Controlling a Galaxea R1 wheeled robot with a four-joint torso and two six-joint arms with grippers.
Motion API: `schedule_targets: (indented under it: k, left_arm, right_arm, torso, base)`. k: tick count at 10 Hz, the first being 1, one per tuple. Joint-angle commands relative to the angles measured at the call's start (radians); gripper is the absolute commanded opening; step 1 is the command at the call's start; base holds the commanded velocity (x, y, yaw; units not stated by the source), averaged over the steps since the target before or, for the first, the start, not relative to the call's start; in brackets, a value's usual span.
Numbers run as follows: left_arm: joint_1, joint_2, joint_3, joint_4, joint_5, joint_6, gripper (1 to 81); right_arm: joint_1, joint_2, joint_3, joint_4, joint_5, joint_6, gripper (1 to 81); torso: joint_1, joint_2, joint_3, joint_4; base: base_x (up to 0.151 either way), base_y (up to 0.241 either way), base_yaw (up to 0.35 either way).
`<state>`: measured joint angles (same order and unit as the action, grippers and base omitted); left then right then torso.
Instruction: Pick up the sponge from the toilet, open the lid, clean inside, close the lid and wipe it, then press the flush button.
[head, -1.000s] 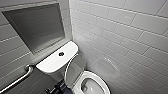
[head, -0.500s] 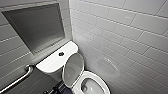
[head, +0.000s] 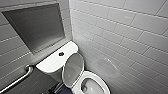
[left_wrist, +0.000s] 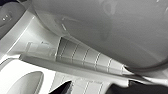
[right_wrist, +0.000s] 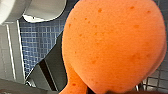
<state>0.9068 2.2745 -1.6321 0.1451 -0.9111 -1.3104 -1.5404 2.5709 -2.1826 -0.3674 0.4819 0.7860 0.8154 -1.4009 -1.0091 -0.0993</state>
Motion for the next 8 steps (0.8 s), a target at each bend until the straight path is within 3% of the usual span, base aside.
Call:
schedule_targets:
  k: [1, 2, 4, 6, 8]
  left_arm:
    - [-0.071, -0.015, -0.150, 0.515, 0.245, -0.015, 81.1]
    - [-0.059, -0.022, -0.191, 0.778, 0.321, -0.059, 81.1]
    - [-0.020, -0.021, -0.242, 1.094, 0.337, -0.125, 81.1]
    - [0.061, 0.023, -0.322, 1.289, 0.379, -0.165, 81.1]
    - [0.160, 0.077, -0.443, 1.395, 0.400, -0.217, 81.1]
  right_arm:
    - [-0.016, -0.038, -0.006, -0.027, -0.037, -0.002, 1.0]
    - [-0.014, -0.039, -0.006, -0.040, -0.037, -0.002, 1.0]
    - [-0.011, -0.041, -0.006, -0.063, -0.037, -0.002, 1.0]
    - [-0.011, -0.039, -0.026, -0.076, -0.037, -0.002, 1.0]
    - [-0.008, -0.027, -0.043, -0.088, -0.037, -0.004, 1.0]
  torso:
    - [0.000, 0.000, 0.000, 0.000]
    - [0.000, 0.000, 0.000, 0.000]
    - [0.000, 0.000, 0.000, 0.000]
    - [0.000, 0.000, 0.000, 0.000]
    - [0.000, 0.000, 0.000, 0.000]
  base:
    - [0.000, 0.000, 0.000]
    - [0.000, 0.000, 0.000]
    - [0.000, 0.000, 0.000]
    - [0.000, 0.000, 0.000]
    - [0.000, 0.000, 0.000]
